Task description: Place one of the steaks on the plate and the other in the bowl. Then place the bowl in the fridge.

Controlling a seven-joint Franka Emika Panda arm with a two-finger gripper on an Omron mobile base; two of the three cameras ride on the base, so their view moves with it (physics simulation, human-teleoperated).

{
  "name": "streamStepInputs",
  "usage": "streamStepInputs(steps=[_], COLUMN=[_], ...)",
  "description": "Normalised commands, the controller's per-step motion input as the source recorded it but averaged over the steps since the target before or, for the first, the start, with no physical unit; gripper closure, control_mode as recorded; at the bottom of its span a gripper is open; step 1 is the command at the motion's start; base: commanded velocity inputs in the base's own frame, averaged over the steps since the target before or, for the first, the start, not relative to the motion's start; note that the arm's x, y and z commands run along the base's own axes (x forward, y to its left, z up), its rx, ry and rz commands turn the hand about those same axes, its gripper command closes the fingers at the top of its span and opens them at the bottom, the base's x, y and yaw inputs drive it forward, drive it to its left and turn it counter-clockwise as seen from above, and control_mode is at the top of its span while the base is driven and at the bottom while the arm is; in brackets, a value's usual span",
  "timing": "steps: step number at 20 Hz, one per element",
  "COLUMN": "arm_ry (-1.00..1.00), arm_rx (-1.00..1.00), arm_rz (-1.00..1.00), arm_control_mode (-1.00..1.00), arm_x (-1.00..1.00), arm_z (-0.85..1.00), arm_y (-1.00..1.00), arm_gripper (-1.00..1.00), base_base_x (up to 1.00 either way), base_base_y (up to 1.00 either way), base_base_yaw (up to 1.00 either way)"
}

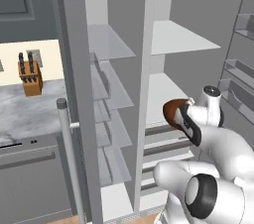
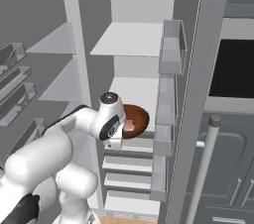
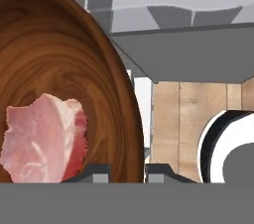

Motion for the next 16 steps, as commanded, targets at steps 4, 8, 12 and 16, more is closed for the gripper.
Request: streamStepInputs(steps=[4, 8, 12, 16], arm_ry=[-0.14, 0.0, 0.03, 0.0], arm_rx=[0.01, 0.0, 0.0, 0.0], arm_rz=[-0.03, 0.03, 0.14, 0.17], arm_control_mode=[-1.0, -1.0, -1.0, -1.0], arm_x=[0.95, 0.79, 0.7, 0.47], arm_z=[-0.02, -0.01, 0.0, -0.04], arm_y=[0.0, -0.29, -0.22, -0.03], arm_gripper=[1.0, 1.0, 1.0, 1.0], base_base_x=[0.0, 0.0, 0.0, 0.0], base_base_y=[0.0, 0.0, 0.0, 0.0], base_base_yaw=[0.0, 0.0, 0.0, 0.0])
